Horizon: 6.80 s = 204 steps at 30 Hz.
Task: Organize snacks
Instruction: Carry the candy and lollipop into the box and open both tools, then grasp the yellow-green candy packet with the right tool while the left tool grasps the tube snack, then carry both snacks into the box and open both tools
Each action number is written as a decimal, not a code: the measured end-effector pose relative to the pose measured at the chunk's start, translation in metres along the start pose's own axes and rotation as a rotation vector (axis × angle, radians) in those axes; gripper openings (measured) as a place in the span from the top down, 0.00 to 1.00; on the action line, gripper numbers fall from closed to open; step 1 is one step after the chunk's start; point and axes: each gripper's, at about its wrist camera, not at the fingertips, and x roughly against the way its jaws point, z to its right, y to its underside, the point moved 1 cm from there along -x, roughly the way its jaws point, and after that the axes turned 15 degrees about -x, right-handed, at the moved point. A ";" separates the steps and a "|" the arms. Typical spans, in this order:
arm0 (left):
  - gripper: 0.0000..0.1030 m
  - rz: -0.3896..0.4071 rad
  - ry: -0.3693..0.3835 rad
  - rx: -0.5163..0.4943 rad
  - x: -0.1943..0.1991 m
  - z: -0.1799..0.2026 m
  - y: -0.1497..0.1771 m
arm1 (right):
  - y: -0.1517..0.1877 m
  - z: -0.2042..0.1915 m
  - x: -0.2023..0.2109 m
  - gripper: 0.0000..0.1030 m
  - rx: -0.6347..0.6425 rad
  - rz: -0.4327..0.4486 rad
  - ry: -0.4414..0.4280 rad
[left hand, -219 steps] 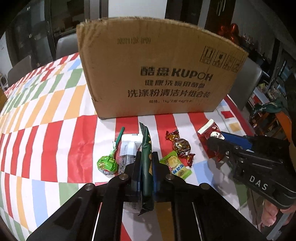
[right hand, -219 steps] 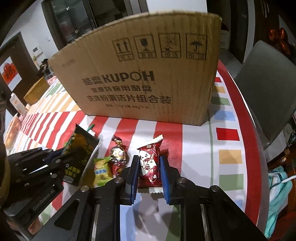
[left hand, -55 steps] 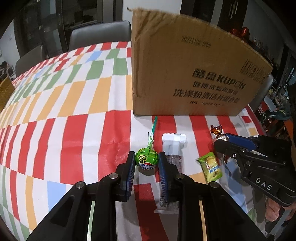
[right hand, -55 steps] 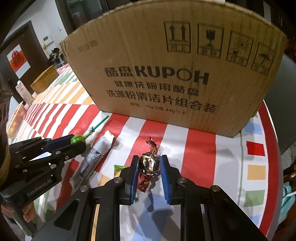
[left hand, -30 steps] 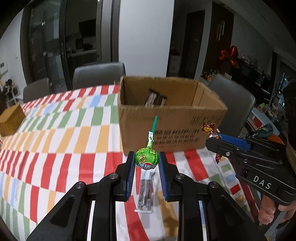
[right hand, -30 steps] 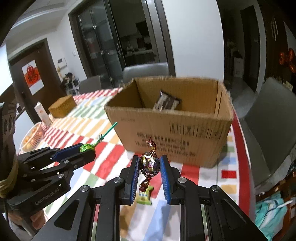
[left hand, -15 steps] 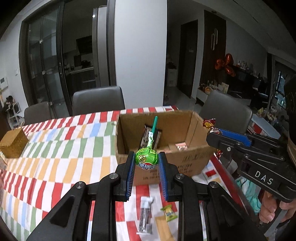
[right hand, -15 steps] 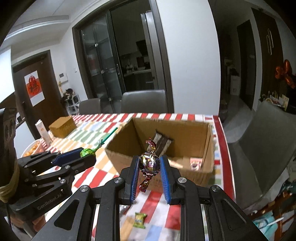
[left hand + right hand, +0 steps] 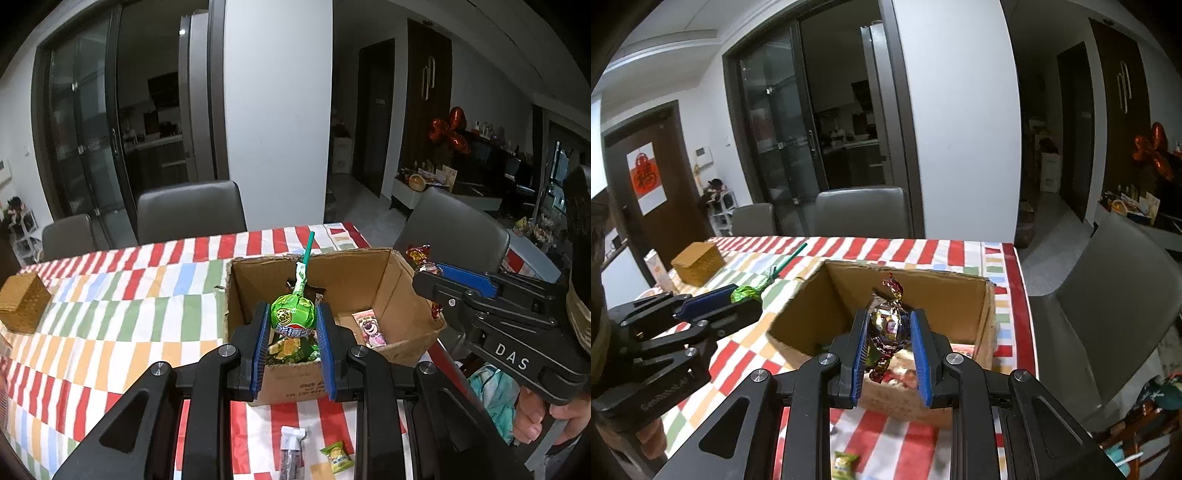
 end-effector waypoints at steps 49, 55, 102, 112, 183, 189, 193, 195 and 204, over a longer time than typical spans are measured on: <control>0.59 -0.176 -0.004 -0.039 0.007 0.032 0.131 | 0.122 -0.016 -0.010 0.60 0.025 -0.216 -0.038; 0.59 -0.229 0.026 -0.047 -0.009 0.035 0.155 | 0.148 -0.015 -0.031 0.60 0.037 -0.308 -0.020; 0.81 -0.332 0.148 0.034 -0.060 0.045 0.184 | 0.182 -0.004 -0.075 0.79 0.031 -0.417 0.025; 0.81 -0.251 0.128 0.039 -0.025 0.050 0.165 | 0.169 -0.003 -0.045 0.79 0.020 -0.350 0.005; 0.81 -0.117 0.037 -0.029 -0.063 0.006 -0.026 | -0.027 0.012 -0.039 0.79 0.030 -0.071 0.060; 0.69 -0.143 -0.012 -0.050 -0.068 0.012 -0.021 | -0.022 0.023 -0.059 0.73 -0.011 -0.140 0.078; 0.64 -0.114 -0.051 -0.049 -0.051 0.014 -0.017 | -0.018 0.030 -0.055 0.61 -0.040 -0.140 0.084; 0.59 -0.096 -0.072 -0.048 -0.042 0.014 -0.014 | -0.015 0.028 -0.049 0.61 -0.024 -0.124 0.089; 0.45 0.010 -0.144 -0.034 0.014 0.020 -0.001 | 0.003 0.013 0.004 0.50 0.014 -0.015 0.086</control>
